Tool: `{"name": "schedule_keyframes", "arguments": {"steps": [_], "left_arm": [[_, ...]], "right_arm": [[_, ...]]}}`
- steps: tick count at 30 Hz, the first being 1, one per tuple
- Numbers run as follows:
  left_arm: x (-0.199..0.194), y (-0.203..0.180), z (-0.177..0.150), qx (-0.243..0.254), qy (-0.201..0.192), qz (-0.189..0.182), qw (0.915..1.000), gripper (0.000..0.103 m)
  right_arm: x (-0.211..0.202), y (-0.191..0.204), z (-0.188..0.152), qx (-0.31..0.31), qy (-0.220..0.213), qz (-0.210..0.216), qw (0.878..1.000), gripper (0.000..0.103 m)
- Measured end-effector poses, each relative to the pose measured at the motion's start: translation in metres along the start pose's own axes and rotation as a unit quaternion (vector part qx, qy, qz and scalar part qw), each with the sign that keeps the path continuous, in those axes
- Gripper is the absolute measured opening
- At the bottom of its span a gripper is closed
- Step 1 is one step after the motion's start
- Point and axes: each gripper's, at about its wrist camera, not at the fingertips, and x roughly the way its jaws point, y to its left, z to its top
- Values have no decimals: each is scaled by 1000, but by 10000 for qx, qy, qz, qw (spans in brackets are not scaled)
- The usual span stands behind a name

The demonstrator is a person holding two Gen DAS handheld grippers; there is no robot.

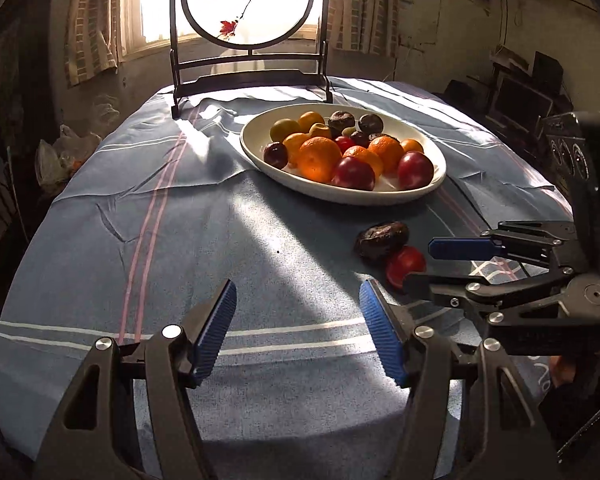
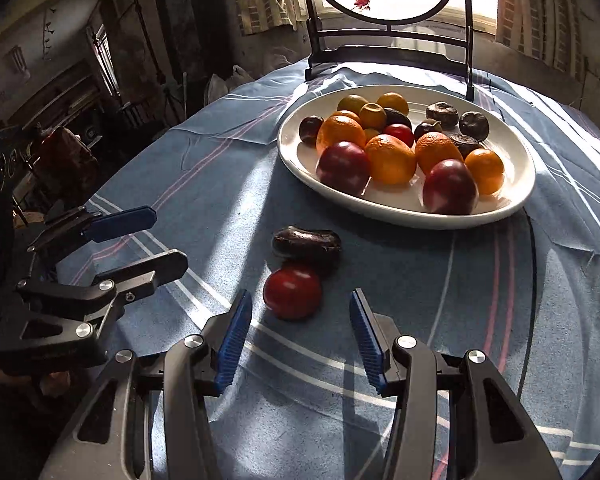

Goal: Organize fruits
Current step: 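Grasp a dark round fruit with the left gripper while the right grasps a red tomato, then place the dark fruit on the plate with the left gripper while the right places the tomato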

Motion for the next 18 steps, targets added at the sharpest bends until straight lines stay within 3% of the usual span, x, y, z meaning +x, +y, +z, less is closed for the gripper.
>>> {"name": "schedule_keyframes", "arguments": {"steps": [2, 5, 11, 15, 18], "left_arm": [[0, -2, 1, -28, 13, -35, 10000, 62], [2, -7, 2, 29, 12, -75, 10000, 62], [15, -31, 8, 297, 156, -297, 9990, 63], [29, -55, 15, 470, 258, -484, 9974, 63], [45, -73, 20, 616, 499, -525, 9955, 62]], "right_arm": [[14, 4, 7, -5, 263, -155, 9995, 50], [19, 5, 12, 68, 268, -102, 9996, 31], [-7, -20, -4, 414, -79, -75, 9991, 31], [-35, -59, -21, 862, -467, -287, 9948, 31], [-46, -88, -30, 1309, -563, -173, 9896, 31]]}}
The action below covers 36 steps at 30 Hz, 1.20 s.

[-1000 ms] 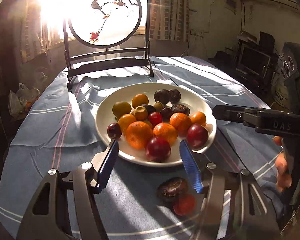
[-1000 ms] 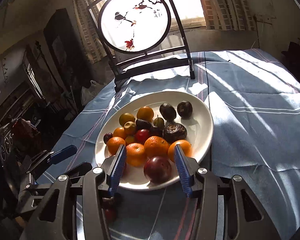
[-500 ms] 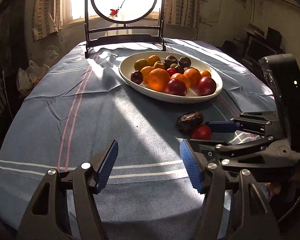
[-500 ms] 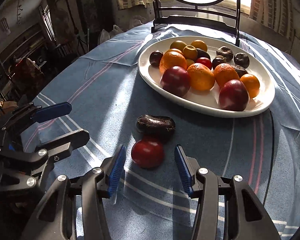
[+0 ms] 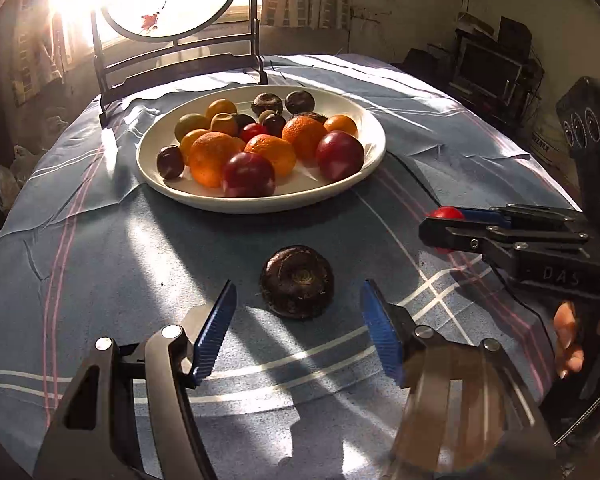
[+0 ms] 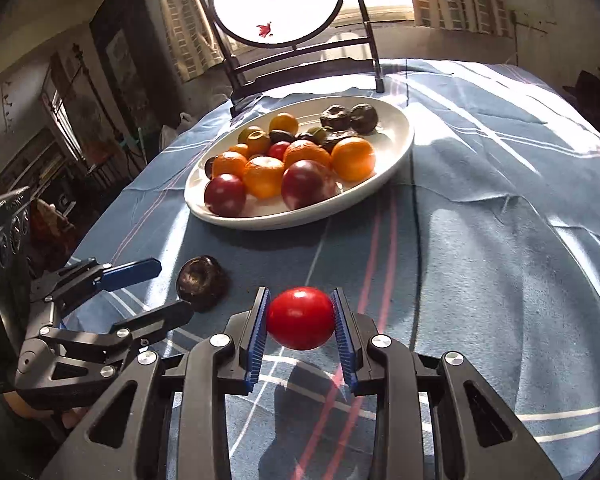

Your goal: Organize fruits

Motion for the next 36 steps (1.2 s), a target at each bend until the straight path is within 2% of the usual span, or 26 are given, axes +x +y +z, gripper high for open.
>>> {"name": "schedule_keyframes", "arguments": {"steps": [1, 4, 5, 6, 8, 12, 17, 20, 24, 28, 30, 33, 35, 36], "left_arm": [[3, -2, 4, -18, 38, -59, 10000, 62], [10, -1, 13, -78, 121, 89, 9999, 59], [14, 2, 13, -176, 199, 64, 9996, 42], [17, 5, 12, -255, 277, 38, 9993, 42], [13, 6, 10, -284, 195, 37, 9994, 42], [-3, -4, 3, -28, -136, 233, 9996, 41], [-26, -1, 6, -65, -480, 170, 9987, 42], [-36, 10, 23, -144, -689, 181, 9974, 42], [-34, 21, 61, -155, -837, 206, 9962, 42], [-7, 30, 103, -225, -817, 277, 9960, 42], [13, 37, 116, -270, -675, 331, 9968, 42], [37, 49, 125, -464, -408, 387, 9973, 44], [37, 55, 124, -576, -440, 467, 9963, 61], [33, 56, 121, -613, -505, 477, 9957, 66]], "right_arm": [[-2, -5, -1, 64, -6, 33, 10000, 31], [-2, -7, -1, 61, -7, 154, 9999, 32], [-2, -6, -2, 16, -13, 158, 9999, 32], [-3, -6, -2, -5, -19, 168, 9999, 32], [-3, -7, -1, 45, -38, 220, 9997, 32], [-5, -8, -1, 94, -68, 263, 9996, 32], [-9, -4, 3, 52, -179, 278, 9994, 32], [-15, -2, 24, 58, -308, 285, 9991, 32], [-19, 4, 74, 12, -584, 328, 9978, 32], [7, 1, 121, 244, -636, 251, 9974, 32], [27, -1, 138, 347, -596, 155, 9975, 33], [49, -2, 152, 420, -513, -44, 9978, 37], [51, -3, 153, 431, -521, -74, 9977, 49], [46, -2, 152, 416, -587, -107, 9973, 54]]}}
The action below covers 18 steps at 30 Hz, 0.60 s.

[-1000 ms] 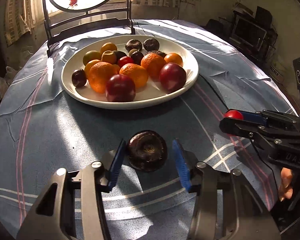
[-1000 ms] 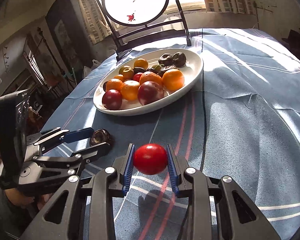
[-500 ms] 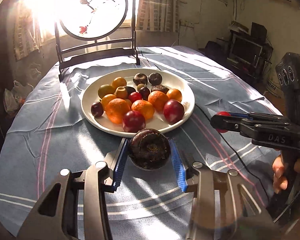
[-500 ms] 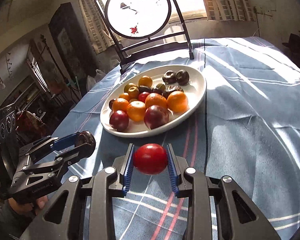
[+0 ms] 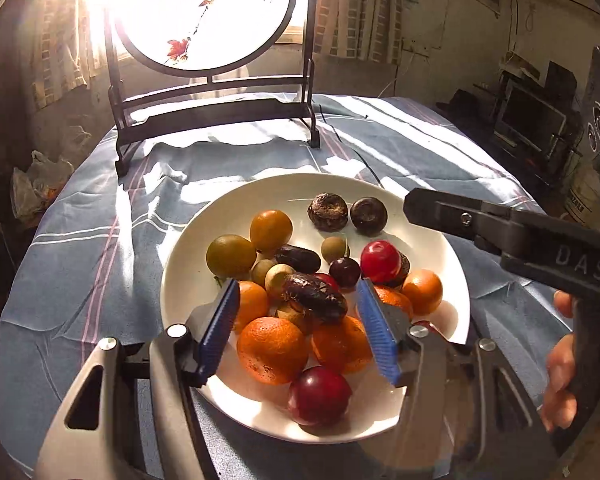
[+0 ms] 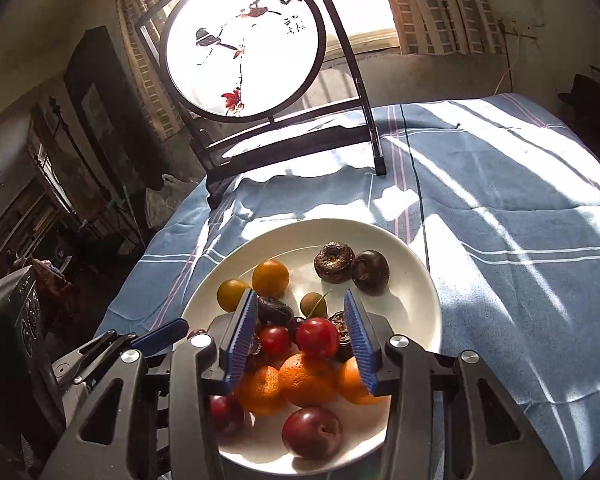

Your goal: Organize fruits

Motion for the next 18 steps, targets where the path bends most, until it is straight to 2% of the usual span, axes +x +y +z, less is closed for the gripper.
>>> {"name": "schedule_keyframes", "arguments": {"steps": [2, 3, 5, 8, 9, 12, 18], "left_arm": [[-14, 2, -8, -18, -153, 110, 9998, 89], [-22, 2, -13, 4, -226, 204, 9995, 91], [-38, 1, -28, 51, -278, 302, 9991, 97], [-60, 1, -55, 11, -177, 204, 9996, 98], [-68, 2, -64, -62, -121, 169, 9998, 98], [-92, 5, -88, -251, 7, -61, 9997, 98], [-152, 9, -122, -583, -210, -146, 9980, 98]], "right_arm": [[-12, 0, -7, -38, -77, 28, 10000, 62], [-19, 0, -12, -27, -78, 38, 10000, 71], [-35, -3, -27, 2, -77, 125, 9999, 81], [-63, -3, -59, -146, -101, 39, 9998, 96], [-73, -2, -70, -255, -115, -28, 9996, 98], [-103, 2, -105, -502, -113, -106, 9986, 99], [-168, 16, -149, -879, -450, -382, 9944, 99]]}}
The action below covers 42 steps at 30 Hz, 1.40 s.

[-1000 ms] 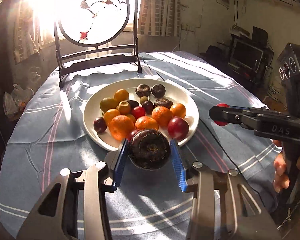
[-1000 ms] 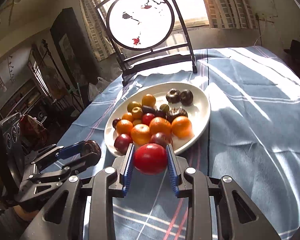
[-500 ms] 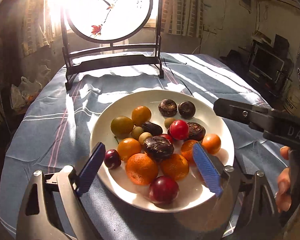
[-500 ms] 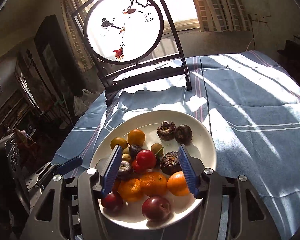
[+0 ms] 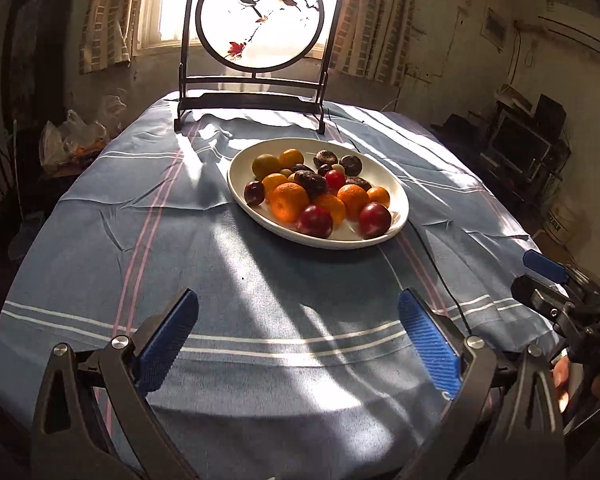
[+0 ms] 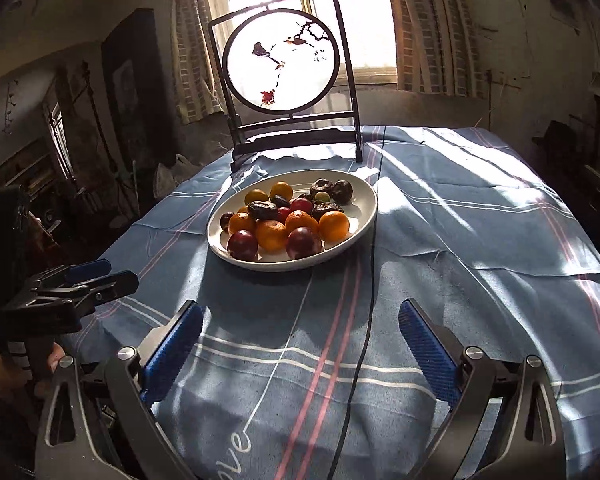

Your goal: Organize fruits

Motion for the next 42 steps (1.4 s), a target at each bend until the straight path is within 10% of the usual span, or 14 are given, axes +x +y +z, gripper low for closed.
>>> {"name": "schedule_keyframes", "arguments": {"steps": [15, 42], "left_arm": [[-90, -32, -27, 383, -639, 510, 9959, 98], [-90, -29, -23, 346, -874, 1021, 9903, 95]], "right_arm": [[-91, 18, -19, -212, -578, -331, 9976, 99], [-85, 17, -26, -152, -540, -364, 9978, 99]]}}
